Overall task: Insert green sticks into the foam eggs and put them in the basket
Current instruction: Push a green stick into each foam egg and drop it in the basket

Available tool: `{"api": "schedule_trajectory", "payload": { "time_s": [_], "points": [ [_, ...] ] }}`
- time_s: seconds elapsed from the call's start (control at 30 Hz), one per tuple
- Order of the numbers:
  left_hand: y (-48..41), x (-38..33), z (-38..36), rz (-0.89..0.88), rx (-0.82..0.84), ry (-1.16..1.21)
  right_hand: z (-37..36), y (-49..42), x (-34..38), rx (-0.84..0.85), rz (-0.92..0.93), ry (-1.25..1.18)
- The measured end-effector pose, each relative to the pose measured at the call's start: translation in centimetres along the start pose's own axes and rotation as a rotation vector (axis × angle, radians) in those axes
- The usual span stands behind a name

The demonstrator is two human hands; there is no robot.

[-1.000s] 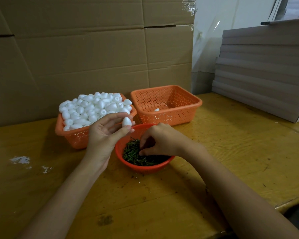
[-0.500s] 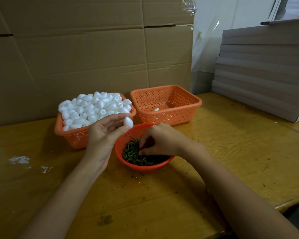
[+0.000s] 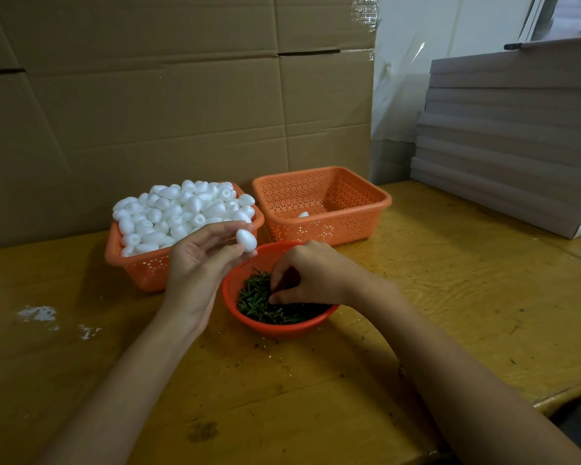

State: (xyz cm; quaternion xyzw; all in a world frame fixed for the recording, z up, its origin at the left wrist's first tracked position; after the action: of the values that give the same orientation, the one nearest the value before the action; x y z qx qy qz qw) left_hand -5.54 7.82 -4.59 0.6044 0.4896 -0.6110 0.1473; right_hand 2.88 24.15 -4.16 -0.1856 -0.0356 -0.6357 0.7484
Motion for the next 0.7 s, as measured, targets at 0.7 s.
{"api": "schedule_trajectory", "payload": {
  "time_s": [0.7],
  "points": [
    [0.53, -0.64, -0.36, -0.002, -0.006, -0.036, -0.16, -0.09, -0.18, 0.009, -0.008, 0.007]
  ]
}}
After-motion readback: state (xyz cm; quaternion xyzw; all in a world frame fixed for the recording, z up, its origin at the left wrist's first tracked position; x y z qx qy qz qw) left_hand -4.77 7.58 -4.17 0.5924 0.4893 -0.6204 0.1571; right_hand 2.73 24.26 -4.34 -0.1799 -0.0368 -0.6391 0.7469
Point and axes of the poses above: each hand's wrist, its own y-axis away from the middle knuckle, its own z-axis out of the back of the hand, x = y × z, the point moved 4 cm from there along -y, towards the middle knuckle
